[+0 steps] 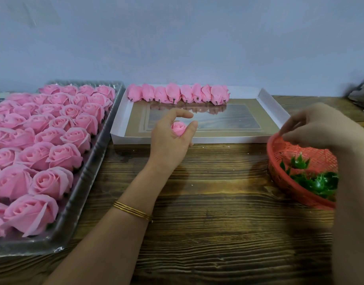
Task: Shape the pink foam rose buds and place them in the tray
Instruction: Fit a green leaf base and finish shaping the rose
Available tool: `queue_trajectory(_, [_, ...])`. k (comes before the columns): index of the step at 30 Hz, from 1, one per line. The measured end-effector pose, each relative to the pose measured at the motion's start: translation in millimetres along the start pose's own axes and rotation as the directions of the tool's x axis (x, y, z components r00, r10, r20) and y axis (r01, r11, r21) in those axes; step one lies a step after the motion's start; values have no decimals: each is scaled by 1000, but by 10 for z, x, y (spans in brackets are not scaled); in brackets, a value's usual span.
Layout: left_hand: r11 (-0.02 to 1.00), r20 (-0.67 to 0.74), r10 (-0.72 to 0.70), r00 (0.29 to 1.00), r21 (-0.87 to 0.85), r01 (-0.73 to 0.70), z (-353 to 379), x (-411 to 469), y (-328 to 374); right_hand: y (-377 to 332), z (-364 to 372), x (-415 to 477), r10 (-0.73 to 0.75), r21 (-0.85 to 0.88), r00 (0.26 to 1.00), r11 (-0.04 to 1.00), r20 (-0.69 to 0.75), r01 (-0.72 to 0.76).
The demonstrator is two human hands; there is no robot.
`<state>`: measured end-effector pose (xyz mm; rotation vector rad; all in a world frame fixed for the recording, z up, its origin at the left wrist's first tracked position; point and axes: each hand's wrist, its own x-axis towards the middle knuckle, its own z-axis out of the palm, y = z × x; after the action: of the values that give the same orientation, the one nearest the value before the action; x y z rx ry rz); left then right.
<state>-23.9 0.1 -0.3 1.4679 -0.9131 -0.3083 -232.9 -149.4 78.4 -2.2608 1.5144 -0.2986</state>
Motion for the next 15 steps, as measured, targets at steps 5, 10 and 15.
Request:
queue_trajectory(5, [1000, -9, 8, 1000, 7, -8, 0, 7, -7, 76, 18, 35, 96, -169, 995, 982, 33, -90])
queue_trajectory(10, [1000, -3, -9, 1000, 1, 9, -3, 4, 4, 138, 70, 56, 173, -290, 979, 948, 110, -135])
queue_trajectory(15, [1000, -10, -3, 1000, 9, 3, 0, 11, 0, 180, 144, 79, 238, -356, 955, 920, 178, -163])
